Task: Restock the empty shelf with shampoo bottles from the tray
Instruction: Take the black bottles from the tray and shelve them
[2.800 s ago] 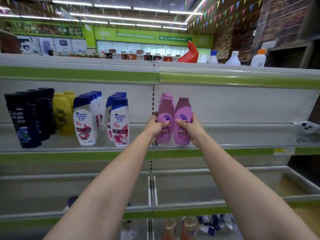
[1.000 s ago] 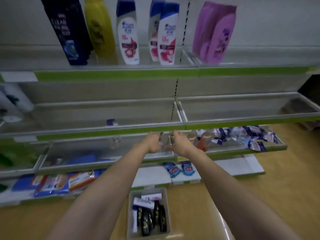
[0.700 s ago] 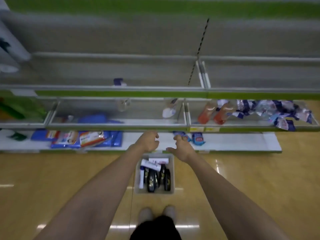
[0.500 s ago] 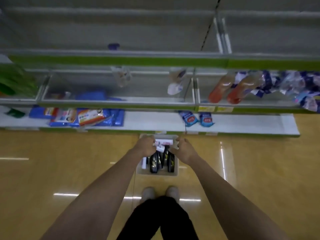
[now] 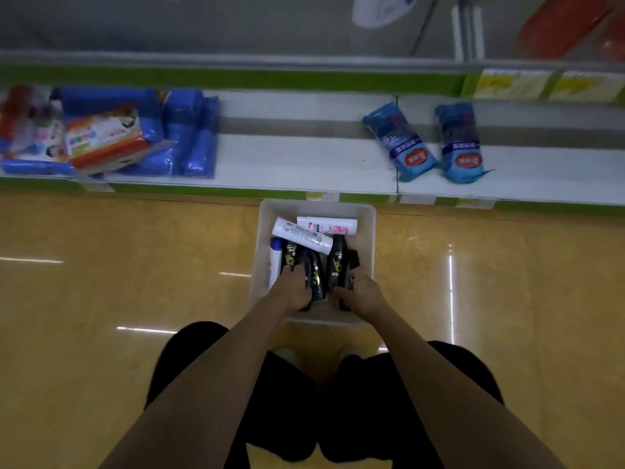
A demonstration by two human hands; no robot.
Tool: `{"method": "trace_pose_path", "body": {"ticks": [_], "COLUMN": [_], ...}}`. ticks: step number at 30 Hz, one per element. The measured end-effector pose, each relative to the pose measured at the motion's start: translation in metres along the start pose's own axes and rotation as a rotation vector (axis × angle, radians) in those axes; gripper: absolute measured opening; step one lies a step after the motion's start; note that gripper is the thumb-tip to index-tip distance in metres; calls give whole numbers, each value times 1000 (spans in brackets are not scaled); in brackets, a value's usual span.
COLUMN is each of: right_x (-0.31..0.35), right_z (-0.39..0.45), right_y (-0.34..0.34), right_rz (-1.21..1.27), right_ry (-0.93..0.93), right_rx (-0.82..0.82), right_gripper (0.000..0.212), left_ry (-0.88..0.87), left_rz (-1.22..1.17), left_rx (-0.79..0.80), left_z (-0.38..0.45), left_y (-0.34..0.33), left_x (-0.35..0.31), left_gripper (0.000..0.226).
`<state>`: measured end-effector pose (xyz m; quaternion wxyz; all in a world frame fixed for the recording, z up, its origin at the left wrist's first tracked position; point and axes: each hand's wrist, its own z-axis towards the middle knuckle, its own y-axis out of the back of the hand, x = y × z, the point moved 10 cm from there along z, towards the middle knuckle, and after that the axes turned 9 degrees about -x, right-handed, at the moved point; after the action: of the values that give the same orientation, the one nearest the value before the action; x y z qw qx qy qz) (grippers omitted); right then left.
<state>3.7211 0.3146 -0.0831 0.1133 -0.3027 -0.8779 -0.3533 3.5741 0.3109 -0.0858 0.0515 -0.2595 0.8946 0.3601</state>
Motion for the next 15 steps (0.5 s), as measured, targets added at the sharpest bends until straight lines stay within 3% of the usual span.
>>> {"method": "trace_pose_path", "body": {"ticks": [5, 8, 10, 15], "right_x": [-40, -65, -76, -81], "right_z": [80, 126, 147, 171], "right_y": [-42, -66, -82, -95], "right_rz": [52, 81, 96, -26], "right_ry": [-74, -164, -228, -377], "right_rx": [-18, -38, -41, -163], "right_gripper": [57, 64, 57, 61], "left_ry": [48, 117, 183, 255], "left_rz": [27, 41, 23, -37], "left_rx": [-29, -70, -96, -149], "left_z": [76, 113, 131, 152], "left_y": [-49, -72, -84, -102], "left_x": [22, 37, 48, 68], "left_gripper": [48, 62, 73, 81]}}
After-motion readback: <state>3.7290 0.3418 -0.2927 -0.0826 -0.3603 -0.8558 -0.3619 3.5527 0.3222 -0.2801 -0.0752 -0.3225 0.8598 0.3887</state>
